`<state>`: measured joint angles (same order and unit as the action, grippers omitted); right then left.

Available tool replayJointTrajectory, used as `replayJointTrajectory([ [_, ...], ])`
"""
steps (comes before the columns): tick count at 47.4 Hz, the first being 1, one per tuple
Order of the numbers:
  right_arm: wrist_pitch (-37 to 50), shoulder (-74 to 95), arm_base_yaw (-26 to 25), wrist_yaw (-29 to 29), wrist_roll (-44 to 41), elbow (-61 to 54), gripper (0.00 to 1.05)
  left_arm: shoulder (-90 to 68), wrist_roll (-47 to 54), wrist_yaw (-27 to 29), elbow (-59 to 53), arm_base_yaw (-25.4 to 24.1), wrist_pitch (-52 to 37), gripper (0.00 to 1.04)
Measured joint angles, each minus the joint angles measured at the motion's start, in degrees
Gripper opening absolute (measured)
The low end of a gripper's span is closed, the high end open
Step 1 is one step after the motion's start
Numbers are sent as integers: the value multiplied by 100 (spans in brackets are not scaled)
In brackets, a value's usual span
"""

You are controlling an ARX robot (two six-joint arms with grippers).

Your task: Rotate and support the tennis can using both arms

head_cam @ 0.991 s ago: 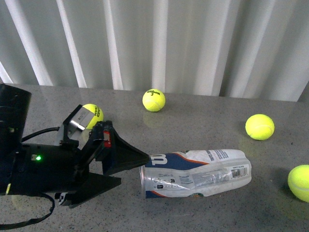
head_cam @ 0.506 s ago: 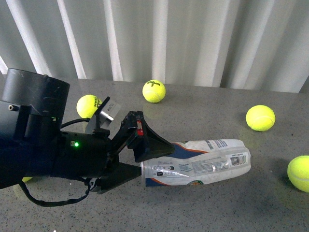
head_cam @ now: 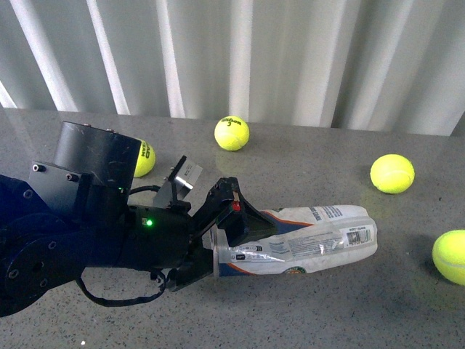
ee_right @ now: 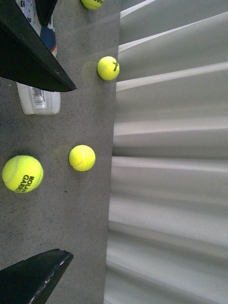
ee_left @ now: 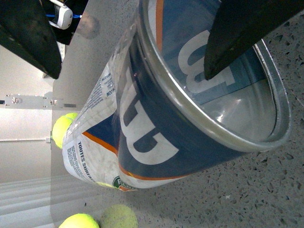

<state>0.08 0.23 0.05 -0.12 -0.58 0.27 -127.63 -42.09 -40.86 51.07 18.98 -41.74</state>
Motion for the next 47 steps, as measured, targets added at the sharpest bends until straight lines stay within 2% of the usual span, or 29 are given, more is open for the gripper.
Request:
replayJointTrajectory([
  [14, 0, 0, 0, 2, 0, 0, 98, -31, -70, 4, -17, 15, -118, 28],
  [20, 0, 0, 0, 2, 0, 0, 98, 186, -111, -46, -66, 15, 39, 5],
  [25, 0, 0, 0, 2, 2, 0, 98, 857, 208, -114, -26, 9, 955, 4],
  [32, 0, 0, 0, 0, 0, 0, 98, 1814, 1176, 42, 581, -44, 3045, 4],
  [41, 0, 0, 0, 2, 0, 0, 98, 2474, 3163, 809, 2481, 0, 6356, 4],
  [47, 0, 0, 0, 2, 0, 0, 98, 2380, 4234, 1362, 3657, 184, 7936, 4],
])
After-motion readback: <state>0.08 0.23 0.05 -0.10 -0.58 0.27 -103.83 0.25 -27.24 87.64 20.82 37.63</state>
